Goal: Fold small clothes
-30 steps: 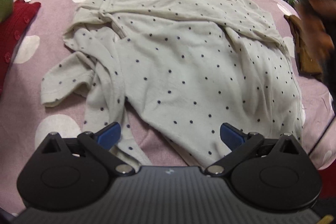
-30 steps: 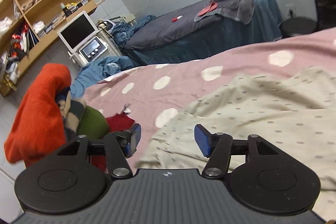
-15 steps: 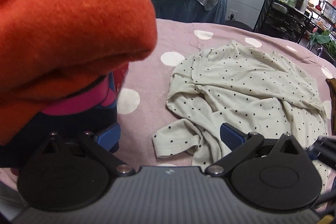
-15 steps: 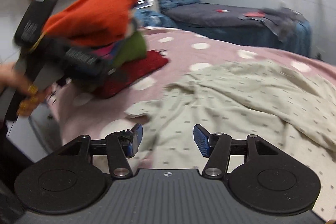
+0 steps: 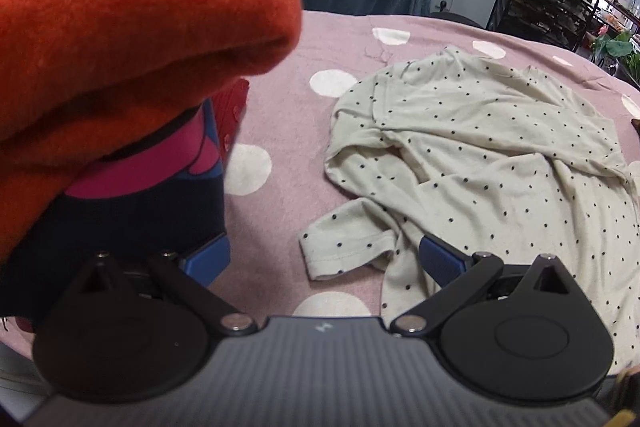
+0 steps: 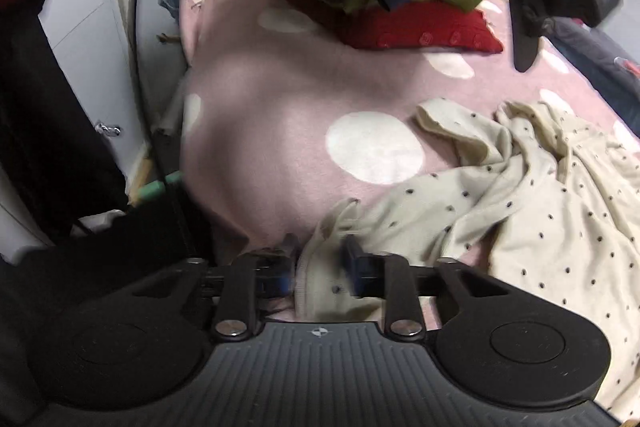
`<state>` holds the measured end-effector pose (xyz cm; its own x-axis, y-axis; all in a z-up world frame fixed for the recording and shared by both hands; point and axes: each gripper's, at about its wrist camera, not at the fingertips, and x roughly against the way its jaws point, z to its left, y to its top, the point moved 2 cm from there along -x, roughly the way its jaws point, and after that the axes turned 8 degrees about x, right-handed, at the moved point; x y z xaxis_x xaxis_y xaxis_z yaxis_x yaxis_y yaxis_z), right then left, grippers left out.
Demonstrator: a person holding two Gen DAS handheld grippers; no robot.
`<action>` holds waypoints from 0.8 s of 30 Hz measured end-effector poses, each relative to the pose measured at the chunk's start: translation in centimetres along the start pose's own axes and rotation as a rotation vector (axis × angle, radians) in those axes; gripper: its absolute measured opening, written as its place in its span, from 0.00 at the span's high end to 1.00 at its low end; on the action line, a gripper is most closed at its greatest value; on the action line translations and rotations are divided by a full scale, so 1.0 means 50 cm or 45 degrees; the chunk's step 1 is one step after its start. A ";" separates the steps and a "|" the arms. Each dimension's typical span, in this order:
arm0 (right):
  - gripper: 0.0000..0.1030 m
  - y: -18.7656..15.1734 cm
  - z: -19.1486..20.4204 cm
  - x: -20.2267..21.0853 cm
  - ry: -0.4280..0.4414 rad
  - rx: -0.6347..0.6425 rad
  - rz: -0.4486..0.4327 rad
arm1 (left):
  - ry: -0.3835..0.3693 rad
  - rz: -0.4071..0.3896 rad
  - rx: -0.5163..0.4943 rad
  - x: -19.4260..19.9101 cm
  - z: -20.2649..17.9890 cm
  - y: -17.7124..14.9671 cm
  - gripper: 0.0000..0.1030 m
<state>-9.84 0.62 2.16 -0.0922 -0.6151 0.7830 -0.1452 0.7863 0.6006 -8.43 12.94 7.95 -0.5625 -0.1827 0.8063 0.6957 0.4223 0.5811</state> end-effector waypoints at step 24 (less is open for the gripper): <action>0.97 0.346 -0.550 0.446 -0.359 -0.550 -0.955 | -0.107 0.216 -0.063 -0.088 -0.066 -0.075 0.00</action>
<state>12.70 2.12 34.46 -0.3683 -0.9209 0.1277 0.1119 0.0925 0.9894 -7.10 9.24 2.60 -0.4692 -0.0366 0.8823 0.8038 0.3961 0.4439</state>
